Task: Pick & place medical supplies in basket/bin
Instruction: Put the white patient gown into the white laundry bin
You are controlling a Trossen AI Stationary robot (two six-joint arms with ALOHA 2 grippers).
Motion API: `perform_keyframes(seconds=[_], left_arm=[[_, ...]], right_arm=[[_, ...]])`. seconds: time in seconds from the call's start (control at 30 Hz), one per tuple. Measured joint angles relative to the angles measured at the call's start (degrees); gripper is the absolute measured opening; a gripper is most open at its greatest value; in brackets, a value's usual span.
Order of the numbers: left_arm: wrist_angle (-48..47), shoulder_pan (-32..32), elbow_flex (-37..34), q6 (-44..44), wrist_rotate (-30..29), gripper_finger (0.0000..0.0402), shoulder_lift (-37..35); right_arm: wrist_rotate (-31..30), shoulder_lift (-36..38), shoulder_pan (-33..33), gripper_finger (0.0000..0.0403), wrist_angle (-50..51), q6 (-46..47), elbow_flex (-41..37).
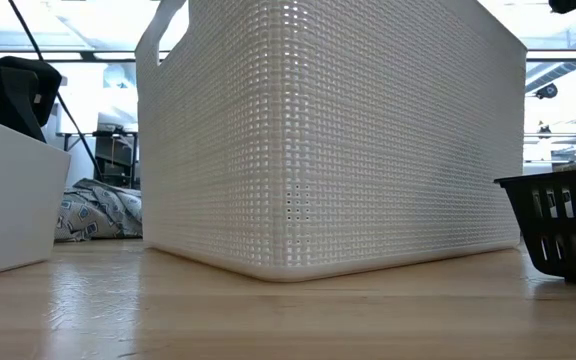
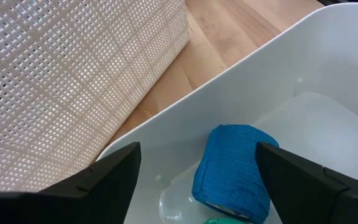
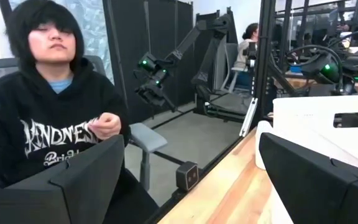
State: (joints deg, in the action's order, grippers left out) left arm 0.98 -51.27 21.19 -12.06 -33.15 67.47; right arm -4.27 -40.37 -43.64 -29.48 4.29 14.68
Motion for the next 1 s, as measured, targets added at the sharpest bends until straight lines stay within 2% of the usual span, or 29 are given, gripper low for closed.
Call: perform_keyframes(seconds=[1.0], left_arm=[[0.01, -0.01, 0.00, -0.01, -0.01, 0.0322, -0.01]], right_arm=[[-0.14, -0.10, 0.02, 0.0368, 0.73, 0.20, 0.04]])
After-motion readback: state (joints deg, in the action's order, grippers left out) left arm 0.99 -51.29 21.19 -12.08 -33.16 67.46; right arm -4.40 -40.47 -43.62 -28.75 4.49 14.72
